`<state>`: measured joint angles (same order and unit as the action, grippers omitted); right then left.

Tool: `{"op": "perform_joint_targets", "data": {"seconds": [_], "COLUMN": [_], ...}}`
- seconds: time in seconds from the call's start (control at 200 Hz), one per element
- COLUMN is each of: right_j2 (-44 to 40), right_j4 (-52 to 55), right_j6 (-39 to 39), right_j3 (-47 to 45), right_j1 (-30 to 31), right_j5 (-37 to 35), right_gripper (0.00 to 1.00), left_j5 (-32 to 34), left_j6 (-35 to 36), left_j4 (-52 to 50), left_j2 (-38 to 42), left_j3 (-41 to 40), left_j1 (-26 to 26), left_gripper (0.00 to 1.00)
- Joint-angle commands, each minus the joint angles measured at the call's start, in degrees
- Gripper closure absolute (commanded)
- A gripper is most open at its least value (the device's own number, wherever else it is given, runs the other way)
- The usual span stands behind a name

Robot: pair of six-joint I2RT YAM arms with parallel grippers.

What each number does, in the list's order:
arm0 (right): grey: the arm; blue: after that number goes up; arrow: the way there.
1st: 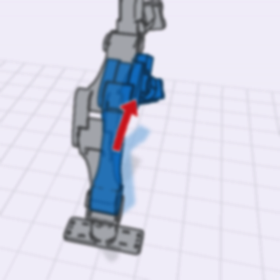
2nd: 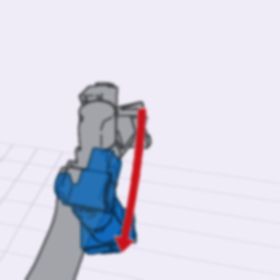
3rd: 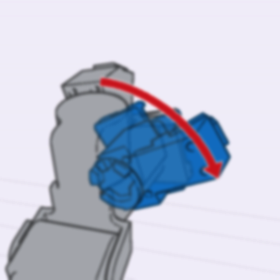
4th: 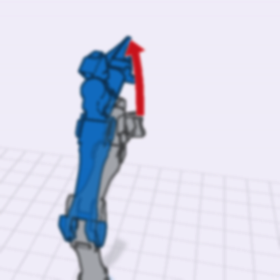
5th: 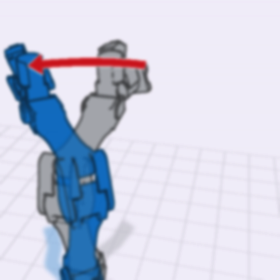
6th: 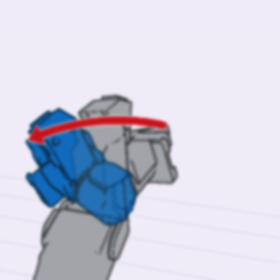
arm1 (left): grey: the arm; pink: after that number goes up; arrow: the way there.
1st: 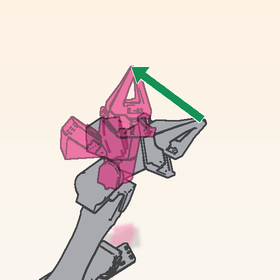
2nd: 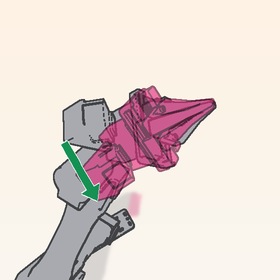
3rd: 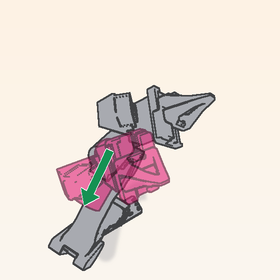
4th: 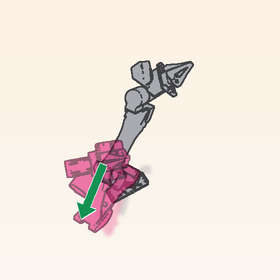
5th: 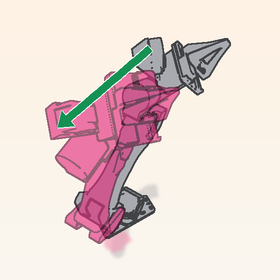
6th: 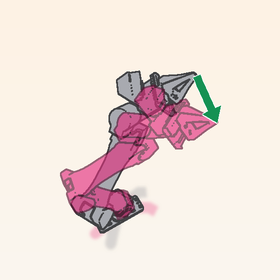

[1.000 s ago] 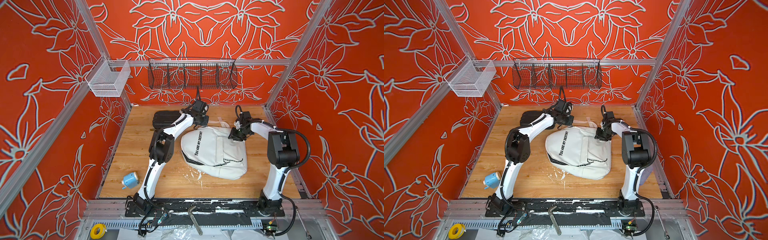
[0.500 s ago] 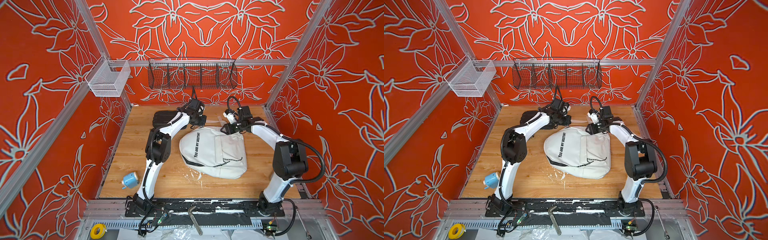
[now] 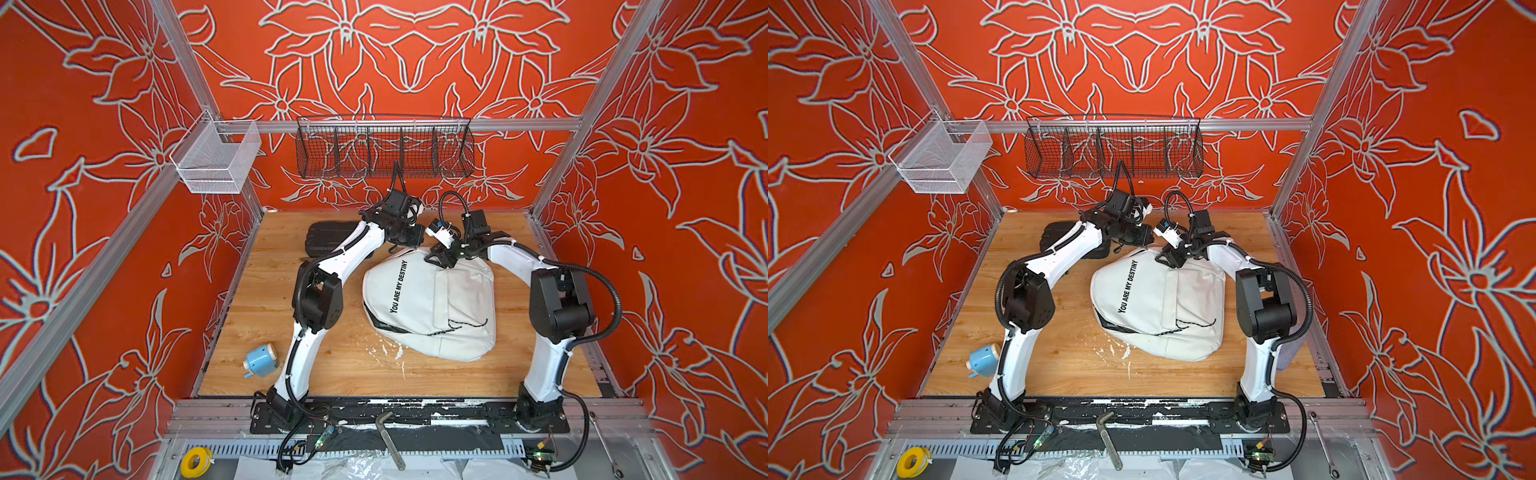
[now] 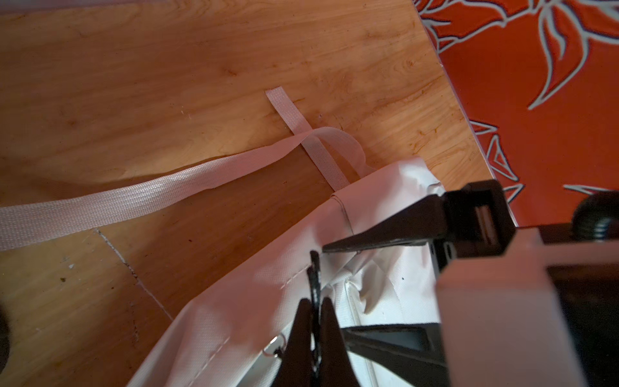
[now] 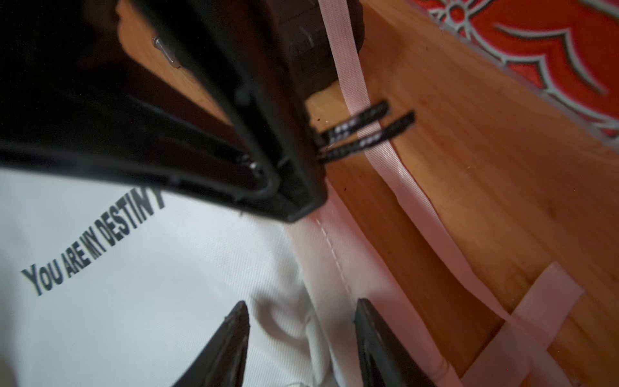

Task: Pack books, pencil case, and school supplies into a backpack
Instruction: Zip the student bag at the center of the table.

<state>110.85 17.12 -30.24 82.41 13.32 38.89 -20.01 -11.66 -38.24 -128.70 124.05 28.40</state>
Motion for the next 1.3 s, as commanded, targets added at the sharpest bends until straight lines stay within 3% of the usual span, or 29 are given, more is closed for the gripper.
{"op": "perform_joint_targets", "data": {"seconds": [0.0, 0.11, 0.275, 0.425, 0.59, 0.776, 1.011, 1.176, 1.296], "right_j2": [0.63, 1.68, 2.38, 0.33, 0.07, -0.41, -0.87, -0.81, 1.73], "right_j4": [-5.05, -3.37, 0.31, 1.36, 7.51, 11.76, 17.05, 17.27, 23.36], "right_j6": [-3.45, -3.33, -1.25, 3.58, 10.14, 11.82, 16.96, 15.57, 19.90], "right_j3": [-0.92, 0.32, 2.52, 2.31, 5.06, 5.21, 7.89, 8.13, 12.29], "right_j1": [0.97, 1.52, 1.44, 1.24, 0.55, -0.28, -2.73, -2.96, -3.12], "right_j5": [-2.72, -6.58, -12.44, -18.99, -21.31, -23.19, -24.92, -24.09, -32.88], "right_gripper": [0.50, 0.64, 1.00, 1.00, 1.00, 1.00, 1.00, 1.00, 1.00], "left_j5": [-2.21, -2.52, -1.13, 3.11, 4.77, 7.72, 8.20, 6.12, 5.33], "left_j6": [-0.44, -0.04, -0.20, -1.82, -6.27, -6.80, -5.83, -5.13, -5.14], "left_j4": [-0.18, -0.01, -0.16, -0.50, 5.90, 10.29, 10.76, 11.17, 10.33], "left_j2": [3.44, 3.52, 4.33, 6.19, 11.53, 18.09, 23.62, 27.49, 30.06], "left_j3": [1.42, 1.21, -0.56, -5.77, -20.35, -32.42, -41.09, -43.45, -43.02], "left_j1": [0.56, 0.91, 0.96, 0.26, -2.59, -5.75, -10.29, -11.18, -11.20], "left_gripper": [1.00, 1.00, 1.00, 1.00, 1.00, 1.00, 1.00, 1.00, 1.00]}}
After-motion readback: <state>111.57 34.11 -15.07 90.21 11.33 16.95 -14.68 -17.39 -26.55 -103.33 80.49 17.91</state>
